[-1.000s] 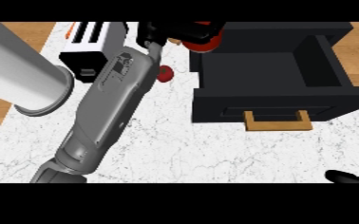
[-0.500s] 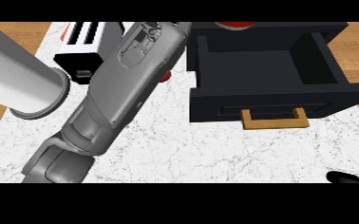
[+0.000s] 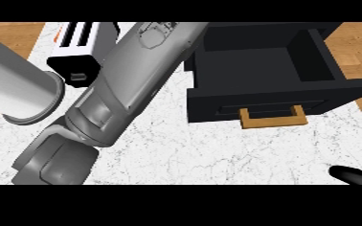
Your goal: Pick up the can, place it into the drawer and close the drawer
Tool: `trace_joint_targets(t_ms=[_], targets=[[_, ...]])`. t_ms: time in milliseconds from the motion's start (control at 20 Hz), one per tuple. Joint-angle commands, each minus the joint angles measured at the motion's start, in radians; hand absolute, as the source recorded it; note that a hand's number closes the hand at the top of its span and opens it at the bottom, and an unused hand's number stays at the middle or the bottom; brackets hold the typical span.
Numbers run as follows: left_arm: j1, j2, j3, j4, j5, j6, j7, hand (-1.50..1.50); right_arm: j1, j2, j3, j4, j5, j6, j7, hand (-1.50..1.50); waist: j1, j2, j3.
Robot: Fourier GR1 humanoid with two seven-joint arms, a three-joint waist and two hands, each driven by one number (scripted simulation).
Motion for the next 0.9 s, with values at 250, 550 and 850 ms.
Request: trace_joint_targets(t_ms=[250, 550, 850], targets=[[-0.034, 0.0, -0.058, 0.16, 0.066, 0.079, -0.111, 1.5, -0.03, -0.032, -0.016, 0.055, -0.023, 0.025, -0.016, -1.5, -0.037, 0.012, 0.002], [-0.085, 0.0, -0.102, 0.19, 0.106, 0.166, -0.104, -1.5, -0.021, -0.007, 0.025, 0.051, 0.006, 0.024, -0.04, -1.5, -0.05, 0.014, 0.002], [-0.106, 0.0, -0.108, 0.209, 0.142, 0.185, -0.126, -1.5, -0.06, -0.048, 0.07, 0.023, 0.12, 0.021, -0.043, -1.5, -0.042, 0.017, 0.001]])
